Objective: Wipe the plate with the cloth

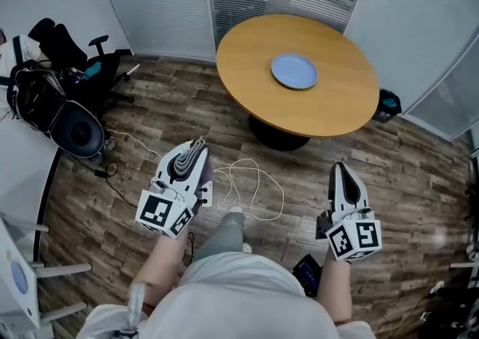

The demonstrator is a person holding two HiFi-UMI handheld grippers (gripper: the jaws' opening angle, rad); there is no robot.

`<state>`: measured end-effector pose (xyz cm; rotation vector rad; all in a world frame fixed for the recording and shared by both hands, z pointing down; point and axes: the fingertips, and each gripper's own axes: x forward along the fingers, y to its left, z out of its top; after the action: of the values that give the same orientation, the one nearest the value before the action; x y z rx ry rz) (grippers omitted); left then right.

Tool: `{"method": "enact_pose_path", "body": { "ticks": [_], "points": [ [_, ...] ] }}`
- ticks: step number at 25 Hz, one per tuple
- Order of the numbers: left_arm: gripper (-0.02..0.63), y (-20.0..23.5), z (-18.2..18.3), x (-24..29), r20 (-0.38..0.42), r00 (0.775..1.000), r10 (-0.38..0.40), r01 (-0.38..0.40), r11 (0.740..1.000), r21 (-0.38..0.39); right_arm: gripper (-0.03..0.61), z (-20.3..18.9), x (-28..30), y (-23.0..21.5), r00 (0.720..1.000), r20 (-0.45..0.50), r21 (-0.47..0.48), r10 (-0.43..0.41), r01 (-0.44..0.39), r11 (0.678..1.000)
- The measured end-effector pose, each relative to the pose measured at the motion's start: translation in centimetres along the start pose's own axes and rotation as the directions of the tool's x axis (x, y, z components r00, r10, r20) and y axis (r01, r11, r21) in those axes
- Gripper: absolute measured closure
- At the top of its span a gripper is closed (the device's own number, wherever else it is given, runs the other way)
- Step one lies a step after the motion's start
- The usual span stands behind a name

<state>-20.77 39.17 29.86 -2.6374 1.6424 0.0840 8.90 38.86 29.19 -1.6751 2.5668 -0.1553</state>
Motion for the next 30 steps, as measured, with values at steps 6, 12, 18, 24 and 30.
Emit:
{"method": "enact_pose_path", "body": {
  "ticks": [6,12,18,24,30],
  "points": [
    [0.531,0.9,-1.0,3.0,-0.010,1.000,-0.010,0.010,1.000,-0.006,0.558,-0.7,1.6,-1.6,1.000,-0.020,0.002,-0.011,0.011,1.000],
    [0.531,2.0,-1.5,8.1,0.000,0.999,-0.041,0.041,0.999,-0.012,0.558,-0.1,5.4,-3.8,1.000,-0.008,-0.010,-0.025,0.025,1.000],
    [0.531,4.1,-1.9,13.9,-0.006,0.998,-0.058,0.058,0.998,-0.016,0.558,0.6,10.2,-6.2,0.999,-0.002,-0.014,-0.036,0.036,0.999],
    [0.531,6.3,-2.4,19.7,-0.017,0.997,-0.075,0.075,0.997,-0.012,0.558,0.6,15.1,-8.9,0.998,-0.006,0.001,-0.056,0.056,0.998],
    [0.531,9.1,-3.5,25.1,-0.032,0.995,-0.097,0.096,0.995,-0.030,0.558,0.4,20.1,-10.9,0.997,-0.017,0.009,-0.081,0.082,0.997]
  ]
}}
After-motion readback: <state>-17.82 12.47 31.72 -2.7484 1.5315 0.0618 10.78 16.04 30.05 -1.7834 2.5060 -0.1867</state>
